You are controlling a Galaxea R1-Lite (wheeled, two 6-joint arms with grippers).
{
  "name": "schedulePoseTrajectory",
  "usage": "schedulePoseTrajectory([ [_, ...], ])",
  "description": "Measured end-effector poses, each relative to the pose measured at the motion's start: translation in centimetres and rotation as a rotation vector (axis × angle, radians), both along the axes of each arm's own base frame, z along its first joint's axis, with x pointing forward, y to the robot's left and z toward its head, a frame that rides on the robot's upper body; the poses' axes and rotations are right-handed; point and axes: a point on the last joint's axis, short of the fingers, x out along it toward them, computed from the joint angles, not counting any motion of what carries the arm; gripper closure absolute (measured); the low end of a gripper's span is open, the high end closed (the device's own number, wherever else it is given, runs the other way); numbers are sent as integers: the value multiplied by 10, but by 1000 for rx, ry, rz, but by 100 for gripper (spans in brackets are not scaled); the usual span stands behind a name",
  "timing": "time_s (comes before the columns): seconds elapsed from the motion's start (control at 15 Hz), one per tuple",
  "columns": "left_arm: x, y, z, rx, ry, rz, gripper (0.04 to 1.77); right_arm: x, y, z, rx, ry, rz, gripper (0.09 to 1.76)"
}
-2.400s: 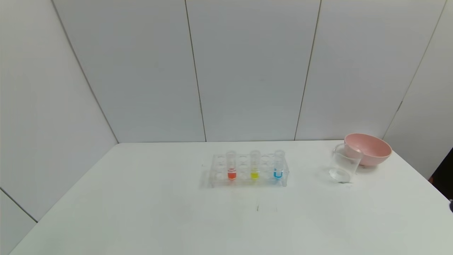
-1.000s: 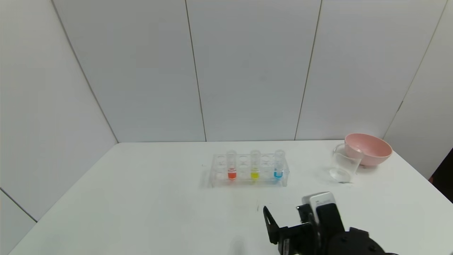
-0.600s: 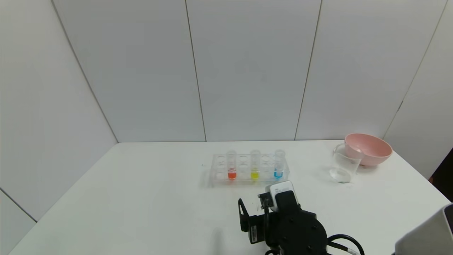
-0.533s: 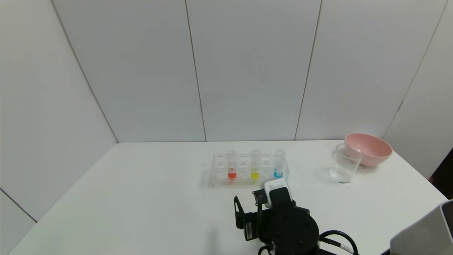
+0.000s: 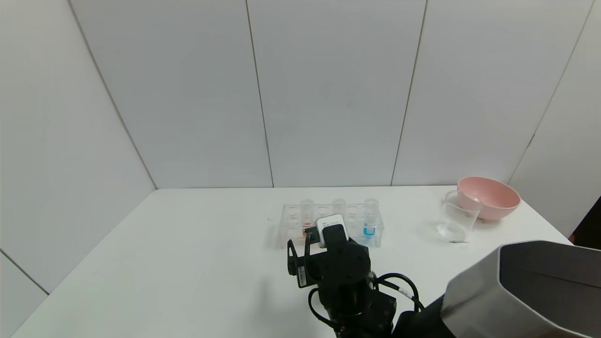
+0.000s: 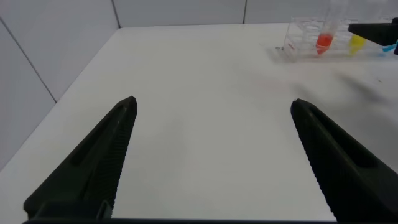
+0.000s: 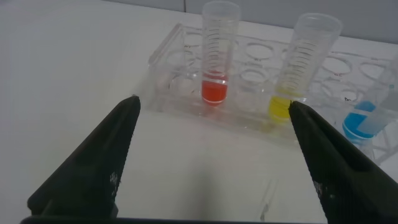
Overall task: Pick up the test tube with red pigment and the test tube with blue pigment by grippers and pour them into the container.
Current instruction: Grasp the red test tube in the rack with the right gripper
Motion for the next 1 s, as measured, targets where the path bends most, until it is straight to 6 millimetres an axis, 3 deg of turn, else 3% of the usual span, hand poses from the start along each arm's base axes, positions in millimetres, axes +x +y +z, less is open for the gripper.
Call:
schedulePoseTrajectory([
  [0.4, 0, 0, 0, 0, 0, 0, 5, 36, 13, -16, -8, -35, -4, 14],
  [1.0, 0, 0, 0, 0, 0, 0, 5, 61, 24, -11, -15, -101, -11, 14],
])
